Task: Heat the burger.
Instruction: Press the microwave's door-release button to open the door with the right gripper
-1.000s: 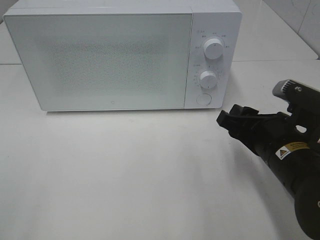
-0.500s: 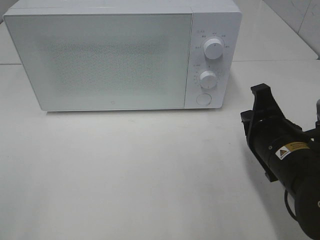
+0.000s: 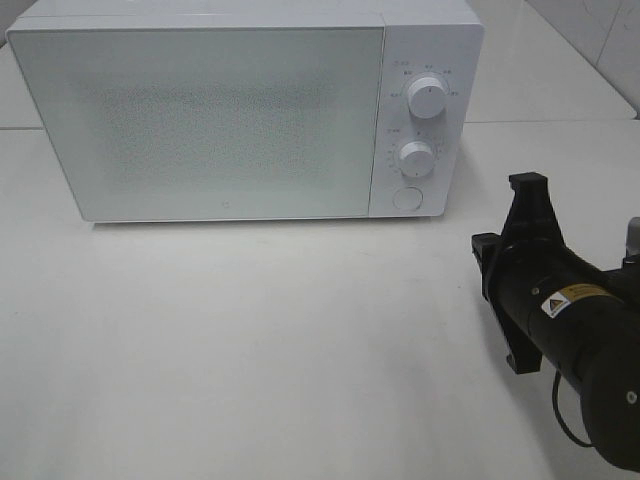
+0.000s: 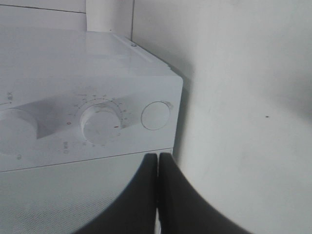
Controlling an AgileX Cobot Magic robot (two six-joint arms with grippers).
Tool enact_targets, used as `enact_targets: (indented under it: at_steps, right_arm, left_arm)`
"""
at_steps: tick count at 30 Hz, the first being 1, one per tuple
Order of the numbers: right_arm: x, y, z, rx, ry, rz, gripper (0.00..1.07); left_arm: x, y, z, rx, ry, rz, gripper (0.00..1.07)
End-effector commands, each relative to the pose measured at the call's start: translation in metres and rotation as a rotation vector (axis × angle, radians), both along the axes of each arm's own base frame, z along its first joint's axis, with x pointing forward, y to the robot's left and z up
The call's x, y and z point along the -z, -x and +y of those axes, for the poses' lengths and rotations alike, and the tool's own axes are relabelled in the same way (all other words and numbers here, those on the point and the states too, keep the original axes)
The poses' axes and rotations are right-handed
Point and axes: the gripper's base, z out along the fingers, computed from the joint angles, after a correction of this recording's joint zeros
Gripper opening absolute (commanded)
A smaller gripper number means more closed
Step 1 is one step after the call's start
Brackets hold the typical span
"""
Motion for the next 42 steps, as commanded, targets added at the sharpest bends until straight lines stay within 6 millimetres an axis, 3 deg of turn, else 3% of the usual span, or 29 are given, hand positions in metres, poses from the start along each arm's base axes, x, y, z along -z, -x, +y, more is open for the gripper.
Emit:
enact_targets:
  at_steps: [1, 12, 22, 33, 42]
  right_arm:
    - [-0.001, -0.01, 0.004, -0.005, -0.008, -0.015, 0.0]
    - [0.015, -0.026, 0.018, 0.002, -0.029, 0.014, 0.0]
    - [0.026, -0.058, 0.033, -0.02, -0.04, 0.02, 0.0]
    - [0.026, -0.088, 0.03, 0.007, -0.085, 0.033, 0.0]
    - [0.031, -0.102, 0.029, 0.013, -0.09, 0.047, 0.0]
  left_arm:
    - [-0.001, 0.003, 0.0, 0.003, 0.006, -0.035, 1.0]
    - [-0.001, 0.003, 0.0, 0.003, 0.006, -0.035, 1.0]
    - [-0.001, 0.003, 0.0, 0.003, 0.006, -0.035, 1.0]
    - [-0.001, 0.003, 0.0, 0.003, 0.007, -0.035, 1.0]
    - [-0.001, 0.003, 0.0, 0.003, 0.007, -0.035, 1.0]
